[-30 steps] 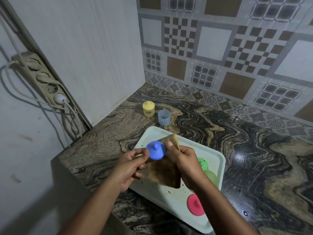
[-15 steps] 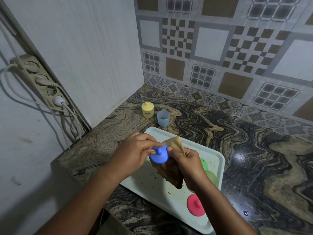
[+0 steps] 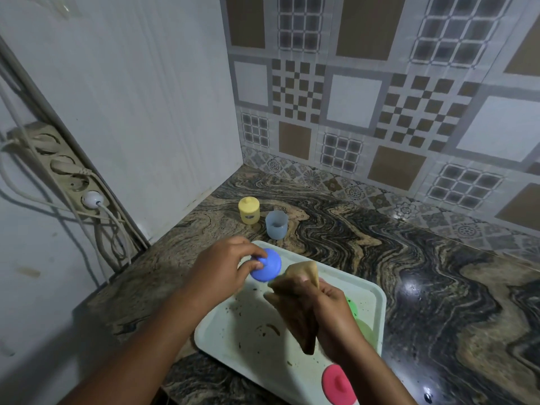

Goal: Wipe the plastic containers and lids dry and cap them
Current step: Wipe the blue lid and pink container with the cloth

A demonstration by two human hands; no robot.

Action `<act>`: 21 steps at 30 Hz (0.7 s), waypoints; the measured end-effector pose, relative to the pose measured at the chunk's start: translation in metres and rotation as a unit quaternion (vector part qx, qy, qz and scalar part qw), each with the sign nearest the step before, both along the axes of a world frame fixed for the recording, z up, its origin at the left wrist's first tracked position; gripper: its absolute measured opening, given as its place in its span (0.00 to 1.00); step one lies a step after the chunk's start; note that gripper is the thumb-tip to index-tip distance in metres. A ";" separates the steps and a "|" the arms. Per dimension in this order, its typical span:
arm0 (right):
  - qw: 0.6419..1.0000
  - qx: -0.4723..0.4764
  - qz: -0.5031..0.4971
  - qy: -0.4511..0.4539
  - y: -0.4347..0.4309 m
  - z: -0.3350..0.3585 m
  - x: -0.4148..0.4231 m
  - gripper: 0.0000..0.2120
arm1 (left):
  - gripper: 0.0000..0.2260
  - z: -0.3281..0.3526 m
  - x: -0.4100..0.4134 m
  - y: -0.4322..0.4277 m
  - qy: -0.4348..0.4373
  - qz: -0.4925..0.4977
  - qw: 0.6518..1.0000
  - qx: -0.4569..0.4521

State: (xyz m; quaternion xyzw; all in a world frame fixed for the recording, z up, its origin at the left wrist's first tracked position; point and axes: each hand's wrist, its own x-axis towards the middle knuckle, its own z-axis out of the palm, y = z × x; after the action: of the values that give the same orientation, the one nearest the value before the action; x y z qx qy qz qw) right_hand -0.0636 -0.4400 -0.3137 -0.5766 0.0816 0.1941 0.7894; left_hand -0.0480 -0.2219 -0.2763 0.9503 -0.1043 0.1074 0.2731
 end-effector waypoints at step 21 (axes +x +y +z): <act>0.975 0.203 0.024 0.087 0.014 -0.007 -0.025 0.25 | 0.09 -0.059 0.192 -0.019 0.122 0.128 0.981 0.082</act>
State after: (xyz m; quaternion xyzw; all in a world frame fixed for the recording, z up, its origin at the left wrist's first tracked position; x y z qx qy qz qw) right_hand -0.0881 -0.4263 -0.3211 -0.3873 0.0950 0.2743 0.8750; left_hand 0.1441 -0.2410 -0.3356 0.9809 0.0436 0.0160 0.1890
